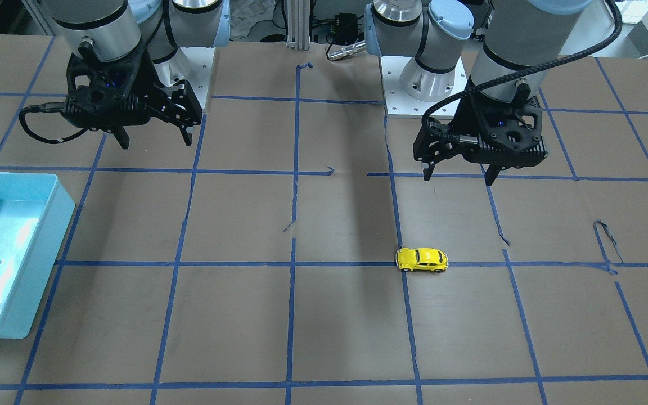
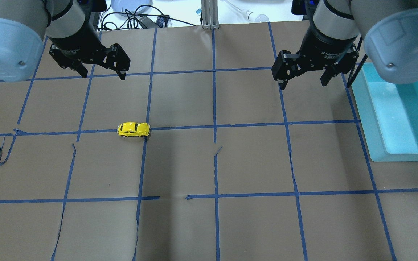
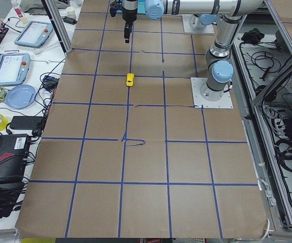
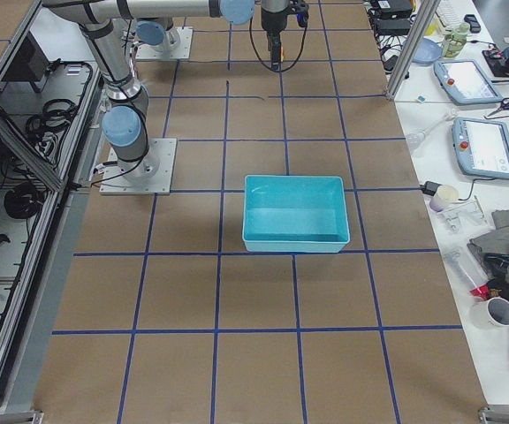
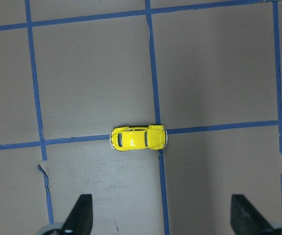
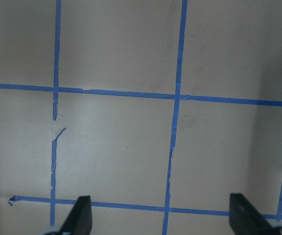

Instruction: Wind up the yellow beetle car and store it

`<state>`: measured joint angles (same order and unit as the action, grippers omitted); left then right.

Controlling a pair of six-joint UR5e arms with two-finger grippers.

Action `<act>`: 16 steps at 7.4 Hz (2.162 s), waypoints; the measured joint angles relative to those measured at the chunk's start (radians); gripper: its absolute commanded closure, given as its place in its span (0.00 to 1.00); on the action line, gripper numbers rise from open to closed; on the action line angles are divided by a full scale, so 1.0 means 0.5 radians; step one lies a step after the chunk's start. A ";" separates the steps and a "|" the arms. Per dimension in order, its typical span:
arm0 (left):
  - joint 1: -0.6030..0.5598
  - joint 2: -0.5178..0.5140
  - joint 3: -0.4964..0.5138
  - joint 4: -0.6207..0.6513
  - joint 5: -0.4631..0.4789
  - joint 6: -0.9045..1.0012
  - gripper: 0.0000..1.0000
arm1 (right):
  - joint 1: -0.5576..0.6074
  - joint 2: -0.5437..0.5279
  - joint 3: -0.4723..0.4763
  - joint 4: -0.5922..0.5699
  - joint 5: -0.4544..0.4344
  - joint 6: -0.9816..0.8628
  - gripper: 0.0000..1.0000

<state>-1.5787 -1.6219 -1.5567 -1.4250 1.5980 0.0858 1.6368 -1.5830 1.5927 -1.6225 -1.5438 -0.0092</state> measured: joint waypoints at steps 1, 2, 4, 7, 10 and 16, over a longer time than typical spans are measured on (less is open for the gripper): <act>-0.001 0.020 -0.001 -0.001 -0.001 0.002 0.00 | 0.000 0.000 0.000 0.000 0.001 0.000 0.00; -0.002 0.035 -0.006 -0.002 0.000 0.003 0.00 | 0.000 0.000 0.001 0.001 0.000 0.000 0.00; -0.003 0.042 -0.016 -0.005 0.001 0.007 0.00 | 0.000 0.000 0.000 0.002 0.000 0.000 0.00; -0.001 0.042 -0.018 -0.005 0.004 0.015 0.00 | 0.000 0.000 -0.001 0.000 0.001 0.000 0.00; -0.001 0.000 -0.016 -0.023 0.007 0.092 0.00 | 0.000 0.000 0.000 -0.001 0.001 0.000 0.00; -0.053 -0.022 -0.027 -0.007 -0.039 0.168 0.01 | 0.000 0.000 -0.001 -0.001 0.001 0.000 0.00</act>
<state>-1.6052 -1.6327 -1.5705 -1.4287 1.5784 0.1700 1.6367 -1.5830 1.5923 -1.6230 -1.5432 -0.0092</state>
